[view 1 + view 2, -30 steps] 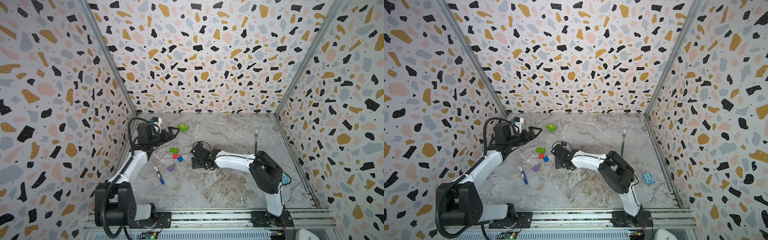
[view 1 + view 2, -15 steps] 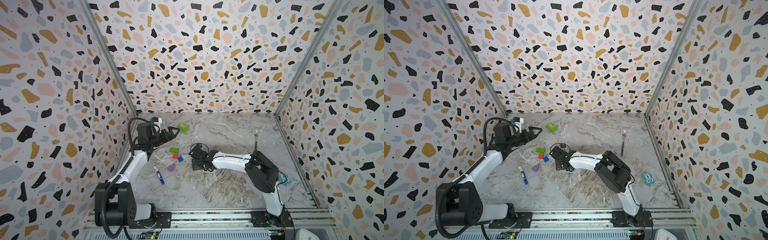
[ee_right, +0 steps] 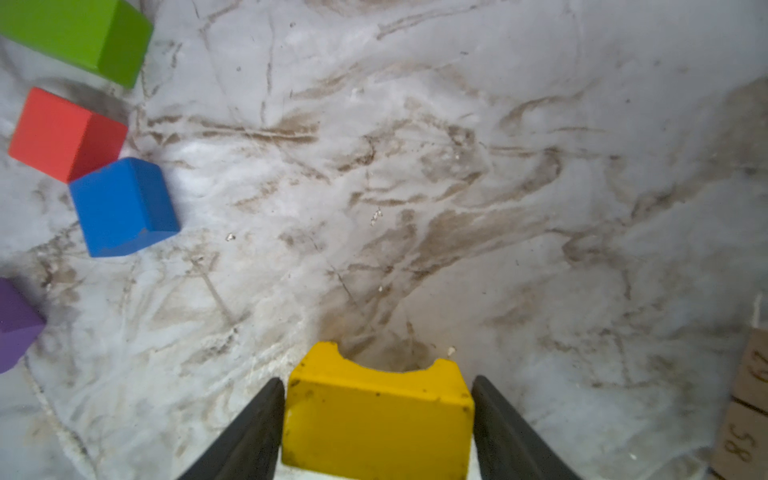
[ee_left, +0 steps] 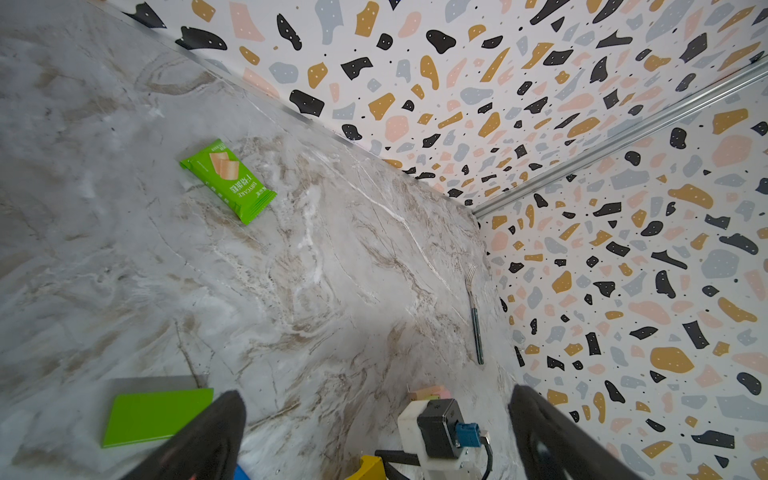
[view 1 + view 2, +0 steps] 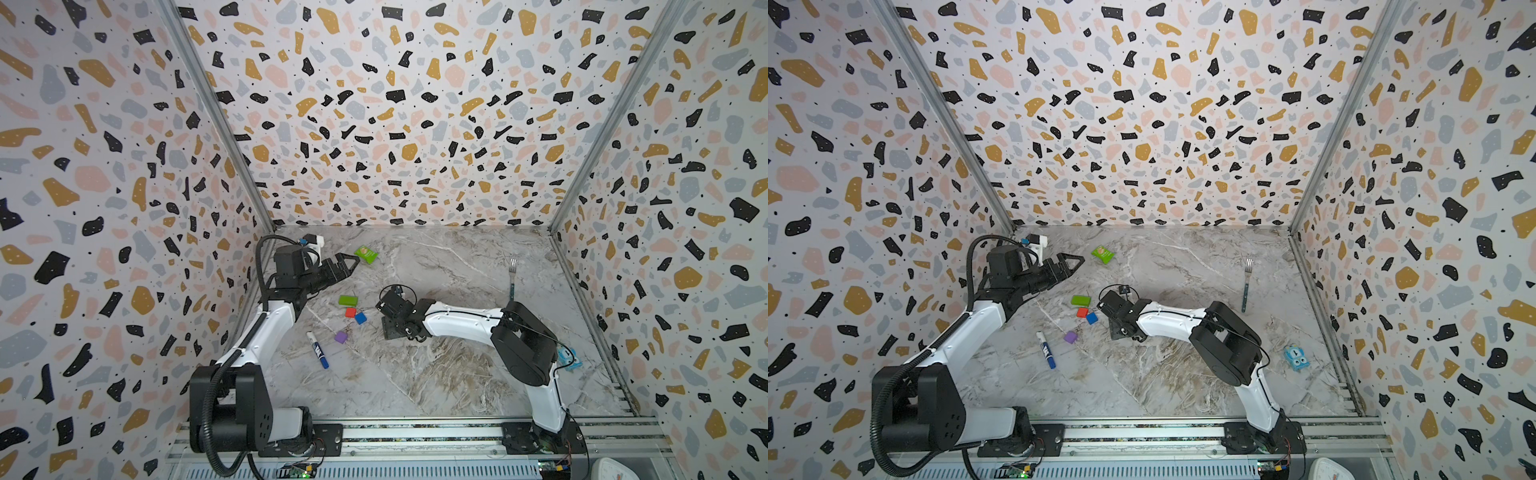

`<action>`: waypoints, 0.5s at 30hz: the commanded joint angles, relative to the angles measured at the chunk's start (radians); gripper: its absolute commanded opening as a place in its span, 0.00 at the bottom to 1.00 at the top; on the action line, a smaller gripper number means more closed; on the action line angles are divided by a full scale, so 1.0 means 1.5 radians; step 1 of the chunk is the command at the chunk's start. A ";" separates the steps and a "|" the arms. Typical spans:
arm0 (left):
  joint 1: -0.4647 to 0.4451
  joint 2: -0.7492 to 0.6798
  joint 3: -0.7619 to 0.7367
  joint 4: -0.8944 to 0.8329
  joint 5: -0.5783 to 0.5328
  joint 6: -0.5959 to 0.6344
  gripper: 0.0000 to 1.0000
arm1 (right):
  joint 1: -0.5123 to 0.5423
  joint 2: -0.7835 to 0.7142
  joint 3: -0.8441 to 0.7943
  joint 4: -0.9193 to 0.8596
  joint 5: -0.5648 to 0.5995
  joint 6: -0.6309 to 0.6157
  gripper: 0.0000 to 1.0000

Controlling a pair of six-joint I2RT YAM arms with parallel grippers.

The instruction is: Build the wood block tower

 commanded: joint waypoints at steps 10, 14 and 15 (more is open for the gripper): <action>0.003 0.001 -0.005 0.019 0.007 -0.003 1.00 | 0.006 -0.006 0.027 -0.032 0.030 -0.018 0.48; 0.003 0.002 -0.005 0.020 0.007 -0.004 1.00 | 0.006 0.003 0.035 -0.032 0.020 -0.027 0.63; 0.003 0.002 -0.005 0.020 0.007 -0.004 1.00 | 0.006 0.005 0.035 -0.033 0.017 -0.029 0.63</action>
